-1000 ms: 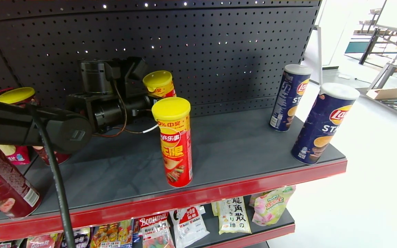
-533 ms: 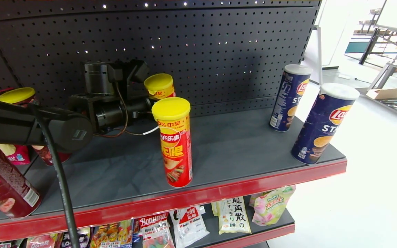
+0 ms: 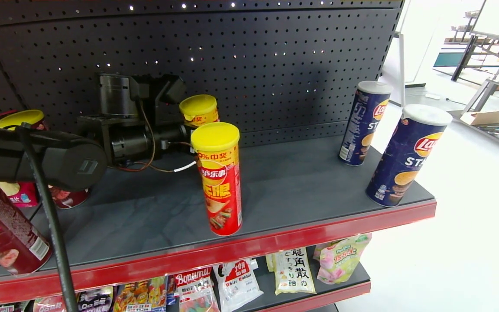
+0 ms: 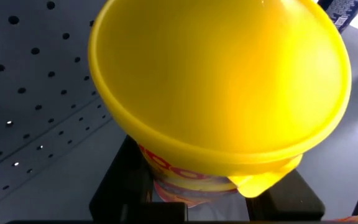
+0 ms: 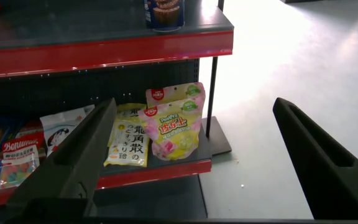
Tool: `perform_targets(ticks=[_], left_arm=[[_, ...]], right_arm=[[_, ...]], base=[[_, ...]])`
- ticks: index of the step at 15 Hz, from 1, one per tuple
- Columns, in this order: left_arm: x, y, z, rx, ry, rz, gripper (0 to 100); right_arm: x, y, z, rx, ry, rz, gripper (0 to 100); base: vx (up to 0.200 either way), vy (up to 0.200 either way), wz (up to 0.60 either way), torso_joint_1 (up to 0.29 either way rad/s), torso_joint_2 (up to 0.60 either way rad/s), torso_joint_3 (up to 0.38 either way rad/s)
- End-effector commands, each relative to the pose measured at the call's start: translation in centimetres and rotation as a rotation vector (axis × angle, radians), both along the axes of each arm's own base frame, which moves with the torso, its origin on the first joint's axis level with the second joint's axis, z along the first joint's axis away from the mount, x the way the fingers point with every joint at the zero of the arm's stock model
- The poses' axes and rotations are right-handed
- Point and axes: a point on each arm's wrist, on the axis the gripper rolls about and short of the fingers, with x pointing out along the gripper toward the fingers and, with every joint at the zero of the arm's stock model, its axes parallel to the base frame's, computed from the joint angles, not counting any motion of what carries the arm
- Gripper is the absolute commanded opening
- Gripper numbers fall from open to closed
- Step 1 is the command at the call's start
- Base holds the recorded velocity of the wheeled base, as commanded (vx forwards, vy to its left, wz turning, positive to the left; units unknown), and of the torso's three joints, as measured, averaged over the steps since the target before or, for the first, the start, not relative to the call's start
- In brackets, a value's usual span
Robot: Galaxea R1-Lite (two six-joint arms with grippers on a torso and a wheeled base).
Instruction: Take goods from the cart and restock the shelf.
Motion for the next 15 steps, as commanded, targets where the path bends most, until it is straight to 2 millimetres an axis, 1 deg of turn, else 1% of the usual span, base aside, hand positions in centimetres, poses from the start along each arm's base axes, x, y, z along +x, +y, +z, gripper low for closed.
perform_targets(ticks=[1, 2, 5, 7, 8, 10, 14, 15], left_arm=[[-0.2, 0.1, 0.0, 0.001, -0.002, -0.001, 0], [-0.1, 0.0, -0.1, 0.01, -0.005, -0.003, 100], [-0.1, 0.0, 0.0, 0.014, -0.008, -0.003, 100], [-0.3, 0.4, 0.0, 0.015, -0.008, 0.006, 100], [-0.7, 0.7, 0.4, 0.013, -0.014, 0.013, 100], [-2.2, 1.9, 0.8, 0.014, -0.012, 0.03, 100], [-6.9, 5.1, 0.3, 0.027, 0.023, 0.078, 100], [-7.9, 5.6, 0.5, 0.025, 0.021, 0.087, 100]], right_arm=[[0.0, 0.0, 0.0, 0.0, -0.001, 0.0, 100], [0.0, 0.0, 0.0, 0.0, -0.001, 0.0, 100], [0.0, 0.0, 0.0, 0.0, -0.001, 0.0, 100], [0.0, 0.0, 0.0, 0.0, -0.001, 0.0, 100], [0.0, 0.0, 0.0, 0.0, -0.001, 0.0, 100], [0.0, 0.0, 0.0, 0.0, -0.001, 0.0, 100], [0.0, 0.0, 0.0, 0.0, -0.001, 0.0, 100], [0.0, 0.0, 0.0, 0.0, -0.001, 0.0, 100]], base=[[0.0, 0.0, 0.0, 0.0, 0.0, 0.0], [0.0, 0.0, 0.0, 0.0, 0.0, 0.0], [0.0, 0.0, 0.0, 0.0, 0.0, 0.0], [0.0, 0.0, 0.0, 0.0, 0.0, 0.0], [0.0, 0.0, 0.0, 0.0, 0.0, 0.0], [0.0, 0.0, 0.0, 0.0, 0.0, 0.0], [0.0, 0.0, 0.0, 0.0, 0.0, 0.0], [0.0, 0.0, 0.0, 0.0, 0.0, 0.0]])
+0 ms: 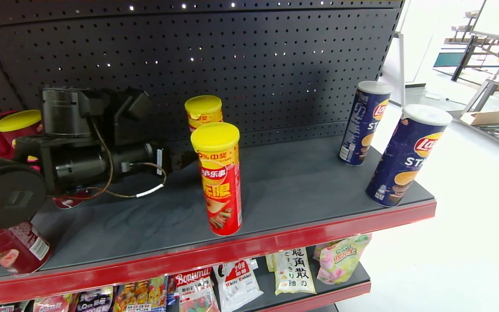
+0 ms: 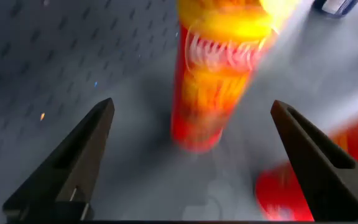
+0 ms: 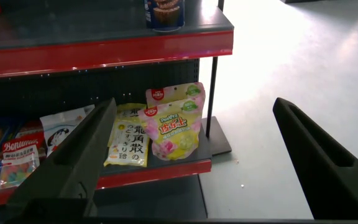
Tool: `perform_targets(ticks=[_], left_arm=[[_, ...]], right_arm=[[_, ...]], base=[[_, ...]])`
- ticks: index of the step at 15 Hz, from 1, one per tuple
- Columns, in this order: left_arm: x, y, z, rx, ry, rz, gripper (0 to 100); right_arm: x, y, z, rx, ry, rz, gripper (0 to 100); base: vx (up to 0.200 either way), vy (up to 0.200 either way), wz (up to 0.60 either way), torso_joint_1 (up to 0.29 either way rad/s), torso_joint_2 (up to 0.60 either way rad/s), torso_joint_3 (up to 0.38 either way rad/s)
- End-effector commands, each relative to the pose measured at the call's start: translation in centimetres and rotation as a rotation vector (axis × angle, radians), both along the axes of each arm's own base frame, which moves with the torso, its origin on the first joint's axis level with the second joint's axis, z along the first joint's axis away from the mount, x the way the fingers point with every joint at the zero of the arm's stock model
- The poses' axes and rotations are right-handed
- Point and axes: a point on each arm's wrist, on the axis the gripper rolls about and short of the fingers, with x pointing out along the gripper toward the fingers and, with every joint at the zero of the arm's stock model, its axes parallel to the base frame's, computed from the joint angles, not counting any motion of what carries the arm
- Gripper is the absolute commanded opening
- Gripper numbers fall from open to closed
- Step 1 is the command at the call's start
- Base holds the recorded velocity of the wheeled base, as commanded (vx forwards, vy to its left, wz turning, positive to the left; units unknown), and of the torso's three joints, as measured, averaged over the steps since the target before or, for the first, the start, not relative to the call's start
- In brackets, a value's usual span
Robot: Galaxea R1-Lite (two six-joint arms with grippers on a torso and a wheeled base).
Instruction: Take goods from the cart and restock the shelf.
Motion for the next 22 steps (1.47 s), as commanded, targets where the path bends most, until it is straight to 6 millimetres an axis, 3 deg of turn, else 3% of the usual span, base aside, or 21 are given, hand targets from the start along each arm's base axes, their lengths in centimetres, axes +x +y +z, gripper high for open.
perform_targets(ticks=[1, 4, 5, 7, 8, 9, 11, 14, 15, 18, 21, 22], left_arm=[[-3.4, 1.8, 1.6, -0.01, -0.03, 0.028, 100], [-6.4, 2.8, 2.4, -0.012, -0.036, 0.032, 100], [-8.4, 3.6, 2.3, -0.017, -0.047, 0.04, 100], [-11.7, 4.8, 1.6, -0.02, -0.064, 0.058, 100], [-11.9, 4.8, 1.4, -0.019, -0.061, 0.059, 100], [-14.5, 5.7, 0.5, -0.025, -0.07, 0.076, 100], [-17.0, 6.4, -0.5, -0.032, -0.095, 0.088, 100], [-18.8, 7.0, -0.5, -0.052, -0.141, 0.107, 100], [-20.6, 7.4, -0.2, -0.1, -0.188, 0.115, 100], [-26.9, 8.6, -2.6, -0.129, -0.313, 0.104, 100], [-31.0, 9.7, -6.5, -0.048, -0.187, 0.364, 100], [-31.5, 9.8, -7.0, -0.033, -0.172, 0.398, 100]], right_arm=[[0.0, 0.0, 0.0, -0.001, -0.001, 0.001, 100], [0.0, 0.0, 0.0, -0.001, -0.001, 0.001, 100], [0.0, 0.0, 0.0, -0.001, -0.001, 0.001, 100], [0.0, 0.0, 0.0, -0.001, -0.001, 0.001, 100], [0.0, 0.0, 0.0, -0.001, -0.001, 0.001, 100], [0.0, 0.0, 0.0, -0.001, -0.001, 0.001, 100], [0.0, 0.0, 0.0, -0.001, -0.001, 0.001, 100], [0.0, 0.0, 0.0, -0.001, -0.001, 0.001, 100], [0.0, 0.0, 0.0, -0.001, -0.001, 0.001, 100], [0.0, 0.0, 0.0, -0.001, -0.001, 0.001, 100], [0.0, 0.0, 0.0, -0.001, -0.001, 0.001, 100], [0.0, 0.0, 0.0, -0.001, -0.001, 0.001, 100]], base=[[0.0, 0.0, 0.0, 0.0, 0.0, 0.0], [0.0, 0.0, 0.0, 0.0, 0.0, 0.0], [0.0, 0.0, 0.0, 0.0, 0.0, 0.0], [0.0, 0.0, 0.0, 0.0, 0.0, 0.0], [0.0, 0.0, 0.0, 0.0, 0.0, 0.0], [0.0, 0.0, 0.0, 0.0, 0.0, 0.0], [0.0, 0.0, 0.0, 0.0, 0.0, 0.0], [0.0, 0.0, 0.0, 0.0, 0.0, 0.0], [0.0, 0.0, 0.0, 0.0, 0.0, 0.0], [0.0, 0.0, 0.0, 0.0, 0.0, 0.0], [0.0, 0.0, 0.0, 0.0, 0.0, 0.0], [0.0, 0.0, 0.0, 0.0, 0.0, 0.0]])
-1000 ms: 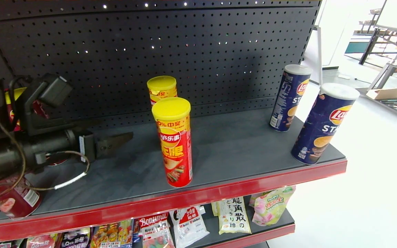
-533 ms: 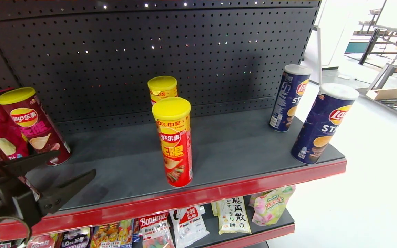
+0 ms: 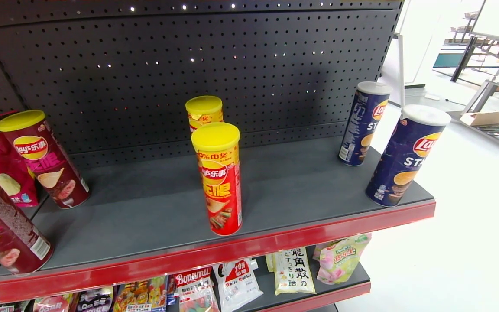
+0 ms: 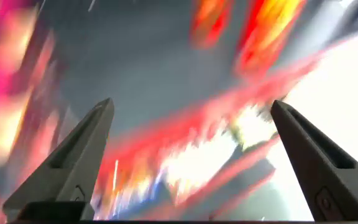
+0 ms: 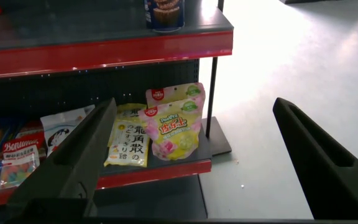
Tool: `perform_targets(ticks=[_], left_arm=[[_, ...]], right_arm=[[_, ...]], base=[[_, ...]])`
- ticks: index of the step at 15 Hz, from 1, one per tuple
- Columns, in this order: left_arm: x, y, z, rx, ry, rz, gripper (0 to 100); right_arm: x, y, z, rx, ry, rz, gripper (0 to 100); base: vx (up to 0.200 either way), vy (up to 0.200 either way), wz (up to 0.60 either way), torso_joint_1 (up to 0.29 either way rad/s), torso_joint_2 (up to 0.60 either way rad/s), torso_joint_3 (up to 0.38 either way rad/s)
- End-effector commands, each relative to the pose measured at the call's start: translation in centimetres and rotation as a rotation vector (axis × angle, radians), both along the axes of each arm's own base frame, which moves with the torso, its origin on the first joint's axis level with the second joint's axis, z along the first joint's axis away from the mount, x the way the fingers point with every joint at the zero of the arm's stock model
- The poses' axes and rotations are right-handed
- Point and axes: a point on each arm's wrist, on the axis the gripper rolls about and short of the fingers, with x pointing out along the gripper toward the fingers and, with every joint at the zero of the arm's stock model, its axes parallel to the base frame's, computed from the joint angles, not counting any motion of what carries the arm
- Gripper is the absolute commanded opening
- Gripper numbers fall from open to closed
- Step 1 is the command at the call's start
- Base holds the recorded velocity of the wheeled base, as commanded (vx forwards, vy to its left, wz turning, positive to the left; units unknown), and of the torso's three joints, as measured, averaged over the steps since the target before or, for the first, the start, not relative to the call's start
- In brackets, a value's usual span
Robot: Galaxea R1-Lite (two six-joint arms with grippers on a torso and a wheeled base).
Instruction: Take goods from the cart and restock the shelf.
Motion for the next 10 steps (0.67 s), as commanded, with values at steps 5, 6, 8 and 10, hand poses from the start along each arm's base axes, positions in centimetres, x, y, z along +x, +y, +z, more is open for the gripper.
perform_targets(ticks=[5, 6, 8, 10], left_arm=[[-4.2, 0.4, -3.1, 0.063, -0.016, 0.508, 100], [-4.3, 0.2, -3.4, 0.066, 0.004, 0.558, 100], [-4.5, 0.0, -4.1, 0.063, 0.003, 0.566, 100], [-4.1, -0.3, -3.8, 0.024, -0.06, 0.391, 100]], right_arm=[[0.0, 0.0, 0.0, -0.003, -0.001, 0.002, 100], [0.0, 0.0, 0.0, -0.005, -0.001, 0.004, 100], [0.0, 0.0, 0.0, -0.005, -0.001, 0.002, 100], [0.0, 0.0, 0.0, -0.005, -0.001, 0.002, 100]], base=[[0.0, 0.0, 0.0, 0.0, 0.0, 0.0], [0.0, 0.0, 0.0, 0.0, 0.0, 0.0], [0.0, 0.0, 0.0, 0.0, 0.0, 0.0], [0.0, 0.0, 0.0, 0.0, 0.0, 0.0]])
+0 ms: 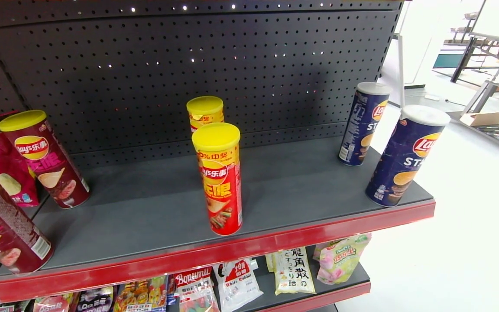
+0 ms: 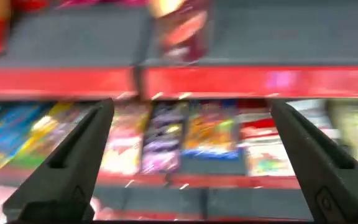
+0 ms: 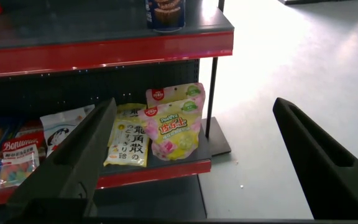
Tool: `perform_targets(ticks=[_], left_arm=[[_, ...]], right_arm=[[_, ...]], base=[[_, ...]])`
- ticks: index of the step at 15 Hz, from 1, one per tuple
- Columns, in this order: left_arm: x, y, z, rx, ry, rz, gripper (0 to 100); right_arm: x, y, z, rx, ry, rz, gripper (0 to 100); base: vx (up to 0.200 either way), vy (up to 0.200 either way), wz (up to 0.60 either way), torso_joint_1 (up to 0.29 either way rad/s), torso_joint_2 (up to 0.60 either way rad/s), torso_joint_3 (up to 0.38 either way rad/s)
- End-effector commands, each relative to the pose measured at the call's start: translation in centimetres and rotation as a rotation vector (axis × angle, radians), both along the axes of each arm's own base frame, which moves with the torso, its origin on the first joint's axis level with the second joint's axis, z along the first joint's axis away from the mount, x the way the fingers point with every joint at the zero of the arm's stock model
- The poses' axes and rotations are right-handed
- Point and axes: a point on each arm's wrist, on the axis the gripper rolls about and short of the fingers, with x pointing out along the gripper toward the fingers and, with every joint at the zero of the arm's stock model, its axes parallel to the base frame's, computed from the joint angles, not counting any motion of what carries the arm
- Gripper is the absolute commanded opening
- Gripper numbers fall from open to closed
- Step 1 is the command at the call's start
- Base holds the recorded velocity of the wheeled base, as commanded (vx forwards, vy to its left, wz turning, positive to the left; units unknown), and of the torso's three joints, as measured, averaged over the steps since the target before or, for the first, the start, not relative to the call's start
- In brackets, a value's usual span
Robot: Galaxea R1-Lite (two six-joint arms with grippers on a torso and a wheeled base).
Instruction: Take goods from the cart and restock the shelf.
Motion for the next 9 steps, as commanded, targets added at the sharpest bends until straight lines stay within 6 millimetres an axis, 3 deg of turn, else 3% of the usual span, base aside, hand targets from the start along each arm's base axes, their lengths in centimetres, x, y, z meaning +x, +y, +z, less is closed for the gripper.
perform_targets(ticks=[1, 5, 9], left_arm=[[0.1, -0.3, 0.2, -0.006, -0.057, -0.11, 100], [0.4, -0.3, -0.7, -0.003, -0.025, -0.16, 100], [1.6, -0.1, -2.9, 0.027, -0.042, -0.159, 100]], right_arm=[[0.0, 0.0, 0.0, 0.0, -0.001, 0.0, 100], [0.0, 0.0, 0.0, 0.001, 0.0, 0.002, 100], [0.0, 0.0, 0.0, 0.004, 0.0, 0.002, 100]], base=[[0.0, 0.0, 0.6, 0.002, 0.01, 0.002], [0.0, 0.0, 0.6, 0.001, 0.0, 0.001], [0.0, 0.0, 0.0, 0.0, 0.0, 0.0]])
